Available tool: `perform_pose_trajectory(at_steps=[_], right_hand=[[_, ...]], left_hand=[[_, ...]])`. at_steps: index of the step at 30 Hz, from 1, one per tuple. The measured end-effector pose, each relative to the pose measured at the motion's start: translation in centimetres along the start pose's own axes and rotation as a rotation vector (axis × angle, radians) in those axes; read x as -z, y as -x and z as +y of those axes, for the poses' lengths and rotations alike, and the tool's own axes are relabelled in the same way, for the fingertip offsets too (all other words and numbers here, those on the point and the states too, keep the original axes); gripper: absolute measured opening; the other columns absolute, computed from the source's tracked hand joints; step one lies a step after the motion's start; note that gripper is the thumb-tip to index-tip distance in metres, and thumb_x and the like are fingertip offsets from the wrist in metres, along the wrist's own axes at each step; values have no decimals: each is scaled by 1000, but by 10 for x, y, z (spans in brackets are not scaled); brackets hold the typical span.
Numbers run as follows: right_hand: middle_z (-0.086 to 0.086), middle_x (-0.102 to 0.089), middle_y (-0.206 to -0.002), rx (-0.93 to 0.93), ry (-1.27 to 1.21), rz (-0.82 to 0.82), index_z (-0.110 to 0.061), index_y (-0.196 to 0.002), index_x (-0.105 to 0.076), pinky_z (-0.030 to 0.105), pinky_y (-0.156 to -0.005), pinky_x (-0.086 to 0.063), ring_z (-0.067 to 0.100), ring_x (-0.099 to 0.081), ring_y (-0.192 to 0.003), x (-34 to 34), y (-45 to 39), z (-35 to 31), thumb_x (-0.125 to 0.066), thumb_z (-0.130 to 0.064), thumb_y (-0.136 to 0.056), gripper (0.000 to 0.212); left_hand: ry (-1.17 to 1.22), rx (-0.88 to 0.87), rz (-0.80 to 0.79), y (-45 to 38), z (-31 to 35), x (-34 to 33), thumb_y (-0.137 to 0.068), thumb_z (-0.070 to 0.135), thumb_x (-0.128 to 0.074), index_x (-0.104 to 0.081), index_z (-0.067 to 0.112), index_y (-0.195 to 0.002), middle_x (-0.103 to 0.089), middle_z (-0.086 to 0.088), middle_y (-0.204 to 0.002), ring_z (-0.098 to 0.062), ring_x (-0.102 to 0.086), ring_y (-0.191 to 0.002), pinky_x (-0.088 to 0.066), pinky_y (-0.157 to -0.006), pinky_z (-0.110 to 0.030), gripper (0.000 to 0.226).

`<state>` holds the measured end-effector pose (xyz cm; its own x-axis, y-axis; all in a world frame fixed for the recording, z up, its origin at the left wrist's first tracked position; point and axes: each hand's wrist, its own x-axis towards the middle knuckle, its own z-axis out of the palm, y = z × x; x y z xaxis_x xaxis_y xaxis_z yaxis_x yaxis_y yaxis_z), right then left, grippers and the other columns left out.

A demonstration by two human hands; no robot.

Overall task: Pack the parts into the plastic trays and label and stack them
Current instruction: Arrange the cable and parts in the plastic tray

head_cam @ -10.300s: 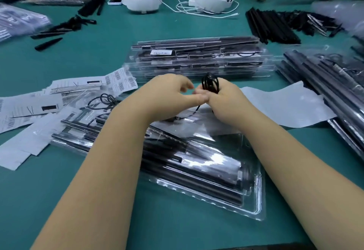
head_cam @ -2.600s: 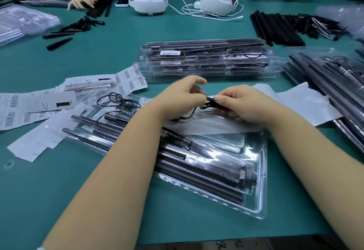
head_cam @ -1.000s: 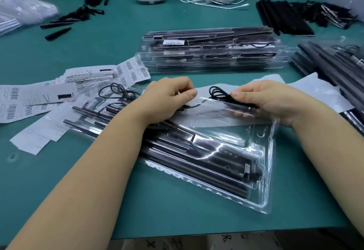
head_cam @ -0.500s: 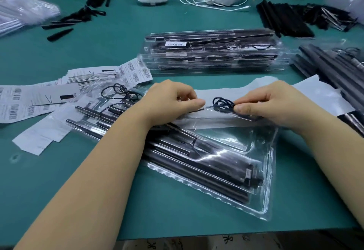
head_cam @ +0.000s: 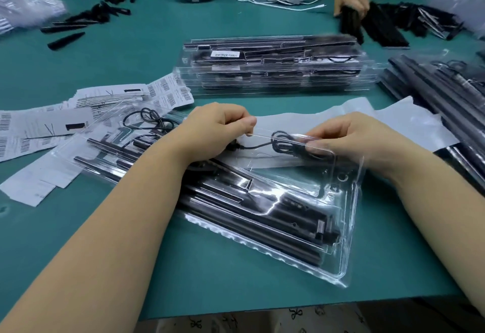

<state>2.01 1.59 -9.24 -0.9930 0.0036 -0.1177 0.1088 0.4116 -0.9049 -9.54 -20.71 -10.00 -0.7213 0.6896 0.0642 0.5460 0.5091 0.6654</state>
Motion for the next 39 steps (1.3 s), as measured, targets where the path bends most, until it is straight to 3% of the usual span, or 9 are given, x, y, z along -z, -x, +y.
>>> perform_pose_trajectory(at_steps=[4,7,11,16,24,28,31,35,39], right_hand=[[-7,-75,-81,32,-10,16,-32,-77,-78,10,-67,-49,3,-69,-74,-3,2,-2,-76,-43,-50,29],[-5,-75,-80,62,-51,18,-30,-77,-78,10,-65,-48,3,-68,-73,-4,3,-3,-77,-41,-52,27],[-1,-75,-83,50,-125,-20,-37,-86,-77,14,-65,-51,8,-70,-74,-2,1,-1,-78,-39,-49,36],[6,-73,-77,-6,-282,60,-24,-81,-78,20,-60,-54,15,-69,-66,-3,-3,2,-75,-22,-57,24],[2,-73,-74,-50,-268,95,-22,-74,-78,20,-58,-54,14,-68,-66,-5,-1,-3,-73,-25,-56,18],[4,-73,-79,-42,-286,0,-23,-82,-77,24,-64,-57,14,-67,-68,-2,4,-4,-70,-25,-64,19],[6,-73,-84,-32,-302,-70,-22,-88,-76,26,-67,-58,16,-69,-72,-2,7,-7,-69,-24,-67,22],[6,-74,-93,-37,-359,15,-17,-102,-69,31,-72,-59,20,-70,-80,-2,8,-7,-66,-10,-76,27],[4,-74,-94,-34,-296,74,-15,-93,-71,21,-65,-56,13,-70,-80,-3,10,-7,-60,7,-81,28]], left_hand=[[23,3,14,2,1,1,-95,42,-48,-61,32,-72,-66,-5,-79,0,-44,-56,-36,-54,-10,28],[-20,17,10,0,2,-1,-95,45,-46,-61,31,-72,-68,-2,-77,-7,-47,-60,-39,-61,-25,30],[-58,15,25,0,2,-3,-95,46,-46,-61,28,-72,-68,-2,-74,-9,-47,-56,-35,-60,-28,33],[-102,1,36,1,5,-4,-95,43,-48,-58,33,-68,-65,19,-66,5,-51,-61,-36,-64,-24,31],[-104,-42,84,3,6,-2,-98,36,-45,-59,30,-67,-60,19,-67,4,-52,-78,-34,-72,-11,34],[-71,-49,77,4,7,-1,-98,35,-47,-62,28,-70,-61,29,-64,11,-51,-71,-33,-63,-3,32],[-51,-54,73,3,6,-2,-98,34,-47,-65,23,-75,-66,21,-71,14,-52,-67,-33,-60,-3,31],[-67,-50,83,2,6,-2,-97,34,-48,-64,25,-72,-64,23,-66,12,-51,-63,-33,-59,-5,31],[-67,-46,82,2,7,-3,-97,34,-48,-65,23,-74,-63,24,-65,12,-50,-61,-33,-58,-4,30]])
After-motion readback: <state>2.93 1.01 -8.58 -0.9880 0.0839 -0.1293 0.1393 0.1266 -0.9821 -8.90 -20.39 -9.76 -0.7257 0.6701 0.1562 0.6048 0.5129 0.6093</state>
